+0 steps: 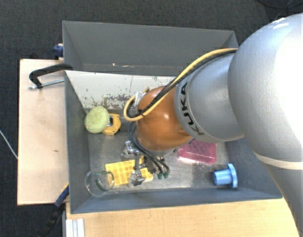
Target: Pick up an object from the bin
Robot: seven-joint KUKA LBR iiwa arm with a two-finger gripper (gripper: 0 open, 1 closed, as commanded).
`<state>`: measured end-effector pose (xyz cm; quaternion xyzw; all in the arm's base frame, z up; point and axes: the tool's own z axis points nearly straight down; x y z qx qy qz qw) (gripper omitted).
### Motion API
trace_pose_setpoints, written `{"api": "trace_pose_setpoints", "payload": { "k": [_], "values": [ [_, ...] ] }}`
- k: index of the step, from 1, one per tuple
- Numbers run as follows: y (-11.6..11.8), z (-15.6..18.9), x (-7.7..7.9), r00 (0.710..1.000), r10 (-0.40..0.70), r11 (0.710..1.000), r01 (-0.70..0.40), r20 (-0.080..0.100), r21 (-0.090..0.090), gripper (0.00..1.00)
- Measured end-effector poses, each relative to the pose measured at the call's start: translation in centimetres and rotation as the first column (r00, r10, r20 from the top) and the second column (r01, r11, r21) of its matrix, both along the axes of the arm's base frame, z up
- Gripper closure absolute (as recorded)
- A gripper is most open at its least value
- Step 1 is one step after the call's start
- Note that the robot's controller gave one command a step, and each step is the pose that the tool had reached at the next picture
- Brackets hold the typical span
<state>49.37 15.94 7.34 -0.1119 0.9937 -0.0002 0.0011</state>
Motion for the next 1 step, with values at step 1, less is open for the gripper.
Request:
{"api": "trace_pose_setpoints", "payload": {
  "k": [1],
  "values": [
    [0.01,0.14,-0.02,1.000,-0.001,1.000,0.001,0.001,0.001,1.00]
  ]
}}
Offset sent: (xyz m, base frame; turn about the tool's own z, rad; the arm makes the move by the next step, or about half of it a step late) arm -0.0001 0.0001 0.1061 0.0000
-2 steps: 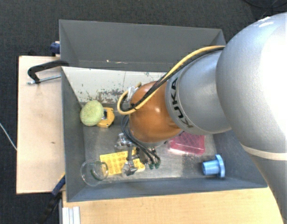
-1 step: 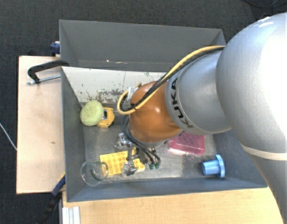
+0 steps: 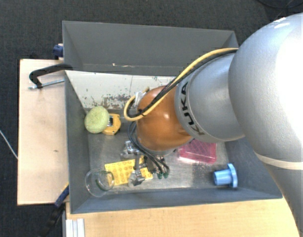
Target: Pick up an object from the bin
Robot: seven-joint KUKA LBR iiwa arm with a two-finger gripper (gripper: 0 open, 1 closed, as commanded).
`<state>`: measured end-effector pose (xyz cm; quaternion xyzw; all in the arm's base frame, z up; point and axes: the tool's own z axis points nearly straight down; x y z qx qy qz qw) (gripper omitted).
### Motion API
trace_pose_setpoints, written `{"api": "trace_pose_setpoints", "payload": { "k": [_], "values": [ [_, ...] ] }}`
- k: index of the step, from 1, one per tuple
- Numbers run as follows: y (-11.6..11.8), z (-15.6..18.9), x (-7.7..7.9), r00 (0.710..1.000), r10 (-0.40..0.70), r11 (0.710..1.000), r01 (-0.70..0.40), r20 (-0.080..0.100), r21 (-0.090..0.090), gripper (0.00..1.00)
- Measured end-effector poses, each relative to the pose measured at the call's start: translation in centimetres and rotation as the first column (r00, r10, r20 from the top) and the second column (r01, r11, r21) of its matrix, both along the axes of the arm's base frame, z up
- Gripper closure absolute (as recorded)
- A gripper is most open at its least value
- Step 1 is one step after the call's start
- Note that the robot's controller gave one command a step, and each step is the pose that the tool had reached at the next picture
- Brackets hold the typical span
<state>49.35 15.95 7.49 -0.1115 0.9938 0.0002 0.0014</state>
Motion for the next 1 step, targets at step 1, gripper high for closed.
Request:
{"api": "trace_pose_setpoints", "payload": {
  "k": [1],
  "values": [
    [-0.01,0.94,-0.21,1.000,0.000,1.000,0.000,-0.006,-0.001,1.00]
  ]
}}
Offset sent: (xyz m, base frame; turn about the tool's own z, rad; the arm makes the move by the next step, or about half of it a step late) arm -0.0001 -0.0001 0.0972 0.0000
